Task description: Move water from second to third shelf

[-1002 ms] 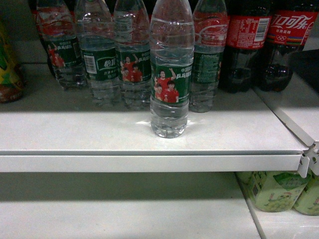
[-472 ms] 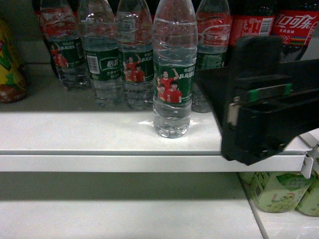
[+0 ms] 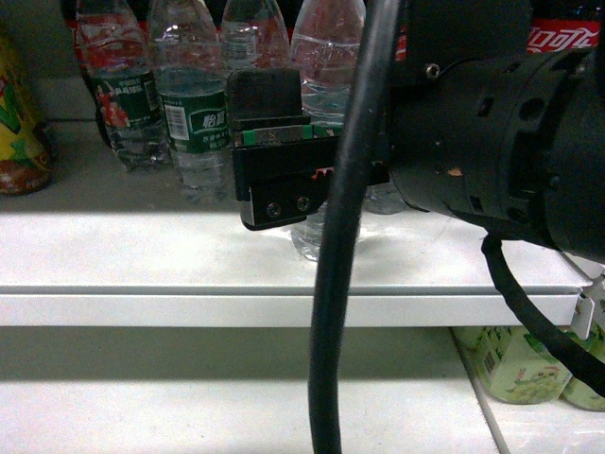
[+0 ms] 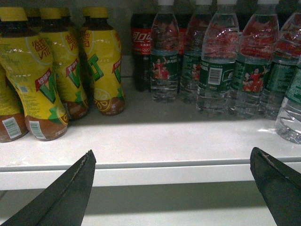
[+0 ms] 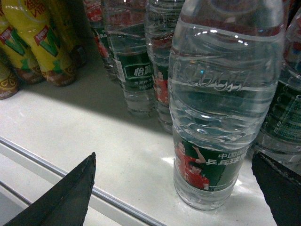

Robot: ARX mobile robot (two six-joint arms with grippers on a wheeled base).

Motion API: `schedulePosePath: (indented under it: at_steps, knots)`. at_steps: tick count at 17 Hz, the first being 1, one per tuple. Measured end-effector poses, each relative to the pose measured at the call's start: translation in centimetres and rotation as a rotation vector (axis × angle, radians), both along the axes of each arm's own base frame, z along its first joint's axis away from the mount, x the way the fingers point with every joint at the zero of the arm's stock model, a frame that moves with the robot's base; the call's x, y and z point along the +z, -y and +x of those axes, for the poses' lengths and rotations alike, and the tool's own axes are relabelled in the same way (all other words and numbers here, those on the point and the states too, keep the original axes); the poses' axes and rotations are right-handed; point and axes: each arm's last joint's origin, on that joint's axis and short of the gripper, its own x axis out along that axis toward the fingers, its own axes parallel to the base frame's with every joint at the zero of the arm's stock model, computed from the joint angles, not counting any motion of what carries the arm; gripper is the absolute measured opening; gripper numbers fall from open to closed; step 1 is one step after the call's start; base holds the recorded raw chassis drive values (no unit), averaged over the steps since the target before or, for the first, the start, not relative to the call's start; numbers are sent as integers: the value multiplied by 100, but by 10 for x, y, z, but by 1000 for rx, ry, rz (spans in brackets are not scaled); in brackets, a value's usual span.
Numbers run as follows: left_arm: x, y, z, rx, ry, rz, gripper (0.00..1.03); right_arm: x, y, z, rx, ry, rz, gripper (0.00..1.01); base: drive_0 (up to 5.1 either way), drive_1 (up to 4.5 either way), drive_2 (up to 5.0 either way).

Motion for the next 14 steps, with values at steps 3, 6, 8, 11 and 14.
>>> schedulePosePath:
  at_steps: [3, 6, 8, 11, 14]
  knots:
    - [0, 0, 0, 0, 0, 0, 98, -2, -4, 7, -5, -20, -2, 98, 0, 0, 0]
    - [0, 0, 0, 0, 0, 0, 98, -2, -5, 9, -10, -24, -6, 98, 0, 0, 0]
    - [0, 0, 0, 0, 0, 0, 98, -2, -5, 10, -12, -26, -8, 98, 0, 0, 0]
    - [0, 0, 0, 0, 0, 0, 98, -2, -5, 11, -20, -27, -9, 98, 0, 0, 0]
    - [0, 0, 0, 0, 0, 0, 98, -2, -4, 16, -36, -29, -12, 98, 0, 0, 0]
